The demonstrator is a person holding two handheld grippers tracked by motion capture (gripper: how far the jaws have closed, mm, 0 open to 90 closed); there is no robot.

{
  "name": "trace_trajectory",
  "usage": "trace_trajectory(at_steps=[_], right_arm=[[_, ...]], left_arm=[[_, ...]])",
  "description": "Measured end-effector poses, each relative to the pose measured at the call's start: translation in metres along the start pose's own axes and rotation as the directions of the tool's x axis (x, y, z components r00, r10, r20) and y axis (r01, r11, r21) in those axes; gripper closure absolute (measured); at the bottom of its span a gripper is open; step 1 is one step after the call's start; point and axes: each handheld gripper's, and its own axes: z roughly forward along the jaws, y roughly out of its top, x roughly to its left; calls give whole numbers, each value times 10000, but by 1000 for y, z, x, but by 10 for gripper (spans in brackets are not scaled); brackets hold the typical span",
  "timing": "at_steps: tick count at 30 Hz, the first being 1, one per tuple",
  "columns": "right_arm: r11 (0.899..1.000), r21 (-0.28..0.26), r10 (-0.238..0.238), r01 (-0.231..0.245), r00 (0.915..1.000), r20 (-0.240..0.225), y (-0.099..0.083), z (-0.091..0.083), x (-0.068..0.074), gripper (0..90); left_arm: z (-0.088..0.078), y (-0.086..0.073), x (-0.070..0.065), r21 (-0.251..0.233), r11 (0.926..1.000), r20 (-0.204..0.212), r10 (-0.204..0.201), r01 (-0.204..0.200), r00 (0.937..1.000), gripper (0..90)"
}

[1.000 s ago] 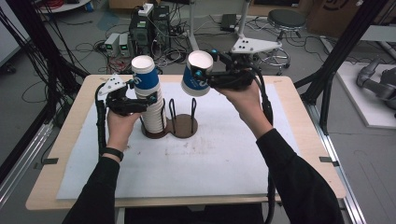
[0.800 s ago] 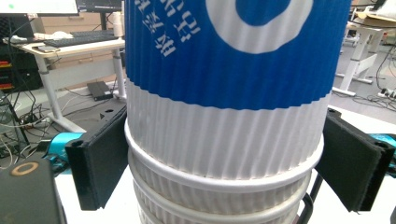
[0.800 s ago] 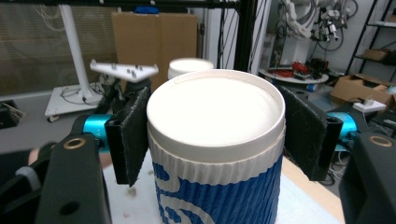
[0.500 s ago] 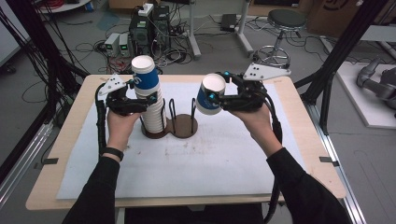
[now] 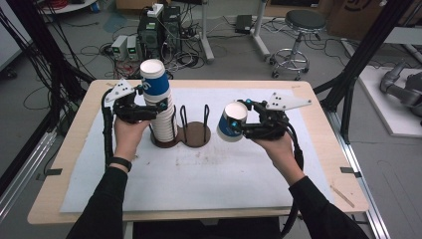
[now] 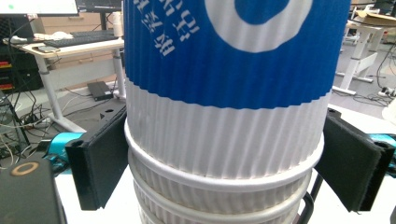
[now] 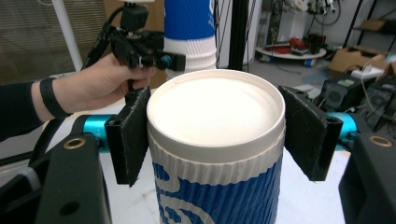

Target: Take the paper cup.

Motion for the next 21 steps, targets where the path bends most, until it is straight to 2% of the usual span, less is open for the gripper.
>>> trace_trajectory(at_steps=[5,13,18,21], right_arm=[[9999,95,42,-42,10000,-8,-12,1,2,305],[9993,22,382,-383,9993,24,-32,1,2,305],[9982,413,417,-428,9988,269,-45,1,0,305],[9982,449,381,-393,9989,267,-46,1,-1,305]], left_arm=[[0,0,0,-6,10000,-14,17,-17,10000,118],[0,0,-1,37,10000,-24,70,-70,10000,117],[0,0,-1,71,9999,-27,101,-101,9999,118],[0,1,-2,91,9999,-48,108,-108,9999,118]])
